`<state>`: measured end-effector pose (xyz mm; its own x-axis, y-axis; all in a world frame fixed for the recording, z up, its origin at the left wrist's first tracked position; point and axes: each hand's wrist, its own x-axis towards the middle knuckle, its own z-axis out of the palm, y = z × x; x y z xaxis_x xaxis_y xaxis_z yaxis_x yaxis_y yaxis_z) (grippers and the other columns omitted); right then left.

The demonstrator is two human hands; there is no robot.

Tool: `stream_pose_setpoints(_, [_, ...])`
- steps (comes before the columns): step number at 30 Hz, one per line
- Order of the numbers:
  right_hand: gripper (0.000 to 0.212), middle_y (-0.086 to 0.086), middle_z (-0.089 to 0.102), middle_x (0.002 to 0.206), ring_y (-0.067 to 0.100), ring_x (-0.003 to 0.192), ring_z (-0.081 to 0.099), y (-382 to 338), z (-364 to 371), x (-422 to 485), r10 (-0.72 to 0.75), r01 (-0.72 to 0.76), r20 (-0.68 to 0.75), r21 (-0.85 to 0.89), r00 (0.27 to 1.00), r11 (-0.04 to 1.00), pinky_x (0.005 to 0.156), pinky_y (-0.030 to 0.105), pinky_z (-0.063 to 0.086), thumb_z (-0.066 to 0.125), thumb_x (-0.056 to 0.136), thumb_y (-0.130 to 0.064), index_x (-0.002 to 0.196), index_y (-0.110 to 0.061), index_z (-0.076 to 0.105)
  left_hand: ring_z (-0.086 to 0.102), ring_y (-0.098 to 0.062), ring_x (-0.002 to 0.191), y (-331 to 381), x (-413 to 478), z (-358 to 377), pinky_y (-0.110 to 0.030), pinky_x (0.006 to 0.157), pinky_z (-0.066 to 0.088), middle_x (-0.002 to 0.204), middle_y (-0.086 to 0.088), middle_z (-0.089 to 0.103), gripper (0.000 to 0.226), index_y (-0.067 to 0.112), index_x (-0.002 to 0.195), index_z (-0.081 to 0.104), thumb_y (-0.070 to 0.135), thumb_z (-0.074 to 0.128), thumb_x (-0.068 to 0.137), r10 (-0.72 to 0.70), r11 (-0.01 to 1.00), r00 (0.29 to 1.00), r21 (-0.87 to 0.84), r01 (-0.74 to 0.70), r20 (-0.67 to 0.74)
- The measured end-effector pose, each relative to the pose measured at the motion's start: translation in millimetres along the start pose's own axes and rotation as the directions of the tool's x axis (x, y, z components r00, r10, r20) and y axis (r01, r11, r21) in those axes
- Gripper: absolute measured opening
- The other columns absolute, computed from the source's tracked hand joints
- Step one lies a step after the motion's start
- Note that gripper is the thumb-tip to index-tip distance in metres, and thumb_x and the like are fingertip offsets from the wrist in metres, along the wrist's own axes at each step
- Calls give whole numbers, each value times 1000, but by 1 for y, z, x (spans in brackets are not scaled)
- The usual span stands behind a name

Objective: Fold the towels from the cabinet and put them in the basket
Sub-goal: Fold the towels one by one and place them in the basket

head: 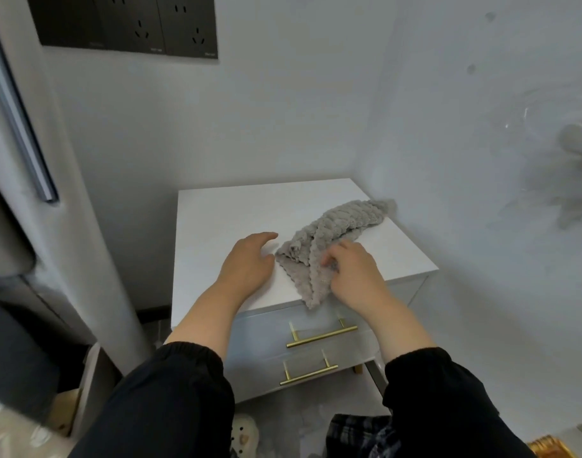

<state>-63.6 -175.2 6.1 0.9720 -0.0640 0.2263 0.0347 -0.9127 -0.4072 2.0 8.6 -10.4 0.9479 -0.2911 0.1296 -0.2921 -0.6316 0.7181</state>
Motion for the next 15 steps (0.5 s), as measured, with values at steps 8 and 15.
stream_pose_setpoints(8, [48,4,19,158,26,143,16,7,1,-3,-69,107,195,-194,978,975,115,42,16,55,82,-3,123,-28,59,55,-8,108,29,-7,13,-16,90,36,125,3,61,48,23,131,55,6,61,86,51,992,998,-121,-48,24])
stream_pose_setpoints(15, [10,3,45,142,23,134,33,20,-6,1,-83,84,82,-11,993,996,108,28,24,68,73,-8,75,-17,65,62,-15,88,34,4,30,-25,76,46,91,3,69,12,17,95,71,19,65,85,-9,998,995,-60,3,-101])
